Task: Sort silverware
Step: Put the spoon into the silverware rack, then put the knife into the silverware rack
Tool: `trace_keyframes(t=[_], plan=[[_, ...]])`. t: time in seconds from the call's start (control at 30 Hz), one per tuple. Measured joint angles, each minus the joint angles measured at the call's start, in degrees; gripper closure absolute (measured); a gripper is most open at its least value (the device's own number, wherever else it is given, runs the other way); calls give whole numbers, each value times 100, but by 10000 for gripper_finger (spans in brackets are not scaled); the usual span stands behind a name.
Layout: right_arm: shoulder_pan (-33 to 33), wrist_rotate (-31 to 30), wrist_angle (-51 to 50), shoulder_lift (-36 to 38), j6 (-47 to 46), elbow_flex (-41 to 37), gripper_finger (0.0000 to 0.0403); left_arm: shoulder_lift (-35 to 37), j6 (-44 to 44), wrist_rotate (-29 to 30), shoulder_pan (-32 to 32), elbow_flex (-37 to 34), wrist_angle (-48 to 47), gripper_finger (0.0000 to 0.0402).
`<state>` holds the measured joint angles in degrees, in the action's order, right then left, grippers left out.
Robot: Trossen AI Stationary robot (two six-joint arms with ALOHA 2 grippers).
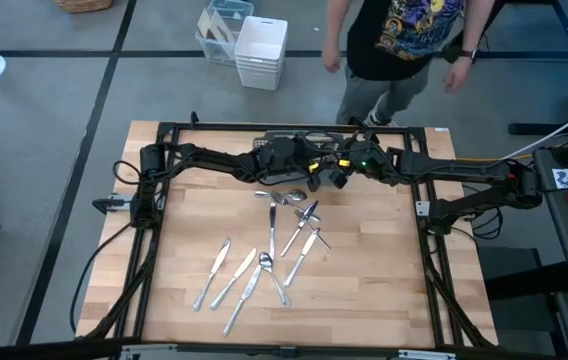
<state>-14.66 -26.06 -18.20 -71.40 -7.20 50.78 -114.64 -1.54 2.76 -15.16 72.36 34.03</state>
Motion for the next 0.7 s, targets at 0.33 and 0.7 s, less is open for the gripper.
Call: trace_keyframes(t=[0.33,0.7], plan=[[2,-30,-161,346,20,0,311,513,2,2,-22,7,-74,251],[7,1984,-927,645,-48,0,311,1441,-620,-326,233,7,-2845,251]])
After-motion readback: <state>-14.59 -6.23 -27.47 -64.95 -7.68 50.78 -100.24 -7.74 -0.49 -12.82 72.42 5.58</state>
